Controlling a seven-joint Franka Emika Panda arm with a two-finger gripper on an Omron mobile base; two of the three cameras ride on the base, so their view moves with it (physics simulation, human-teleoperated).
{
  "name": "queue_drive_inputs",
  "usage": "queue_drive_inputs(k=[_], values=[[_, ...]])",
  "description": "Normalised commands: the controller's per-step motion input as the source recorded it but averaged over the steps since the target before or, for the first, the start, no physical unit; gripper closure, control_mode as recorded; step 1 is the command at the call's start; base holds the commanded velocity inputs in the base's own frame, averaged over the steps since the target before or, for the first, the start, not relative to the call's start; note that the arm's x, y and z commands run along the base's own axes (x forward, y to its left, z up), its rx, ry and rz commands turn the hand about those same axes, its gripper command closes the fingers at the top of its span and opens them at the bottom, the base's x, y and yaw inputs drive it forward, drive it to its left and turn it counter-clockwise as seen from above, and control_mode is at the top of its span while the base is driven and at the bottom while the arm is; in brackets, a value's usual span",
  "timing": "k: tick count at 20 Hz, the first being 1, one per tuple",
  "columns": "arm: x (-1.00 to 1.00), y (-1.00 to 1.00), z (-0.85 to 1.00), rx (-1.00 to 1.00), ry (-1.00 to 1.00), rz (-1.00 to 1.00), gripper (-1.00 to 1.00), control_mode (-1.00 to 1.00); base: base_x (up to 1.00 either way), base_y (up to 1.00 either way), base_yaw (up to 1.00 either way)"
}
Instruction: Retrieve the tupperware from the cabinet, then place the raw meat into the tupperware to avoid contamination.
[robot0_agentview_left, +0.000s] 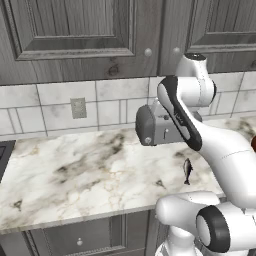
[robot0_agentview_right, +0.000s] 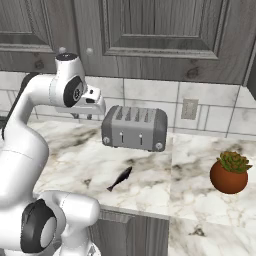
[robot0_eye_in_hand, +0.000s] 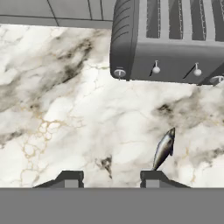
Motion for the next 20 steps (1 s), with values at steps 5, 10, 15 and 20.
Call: queue_drive_inputs(k=[5,10,15,20], values=[[-0.13,0.05,0.01,0.00,-0.01,0.00,-1.00,-1.00,0.00,0.00,0.00],[-0.37,0.02,0.15,-0.02,-0.10,-0.02,-1.00,-1.00,0.00,0.00,0.00],[-0.49,-0.01,0.29,0.00,-0.23,-0.07,-1.00,-1.00,0.00,0.00,0.00],[-0.44,-0.01,0.44,0.00,-0.28,-0.08,-1.00,-1.00,0.00,0.00,0.00]])
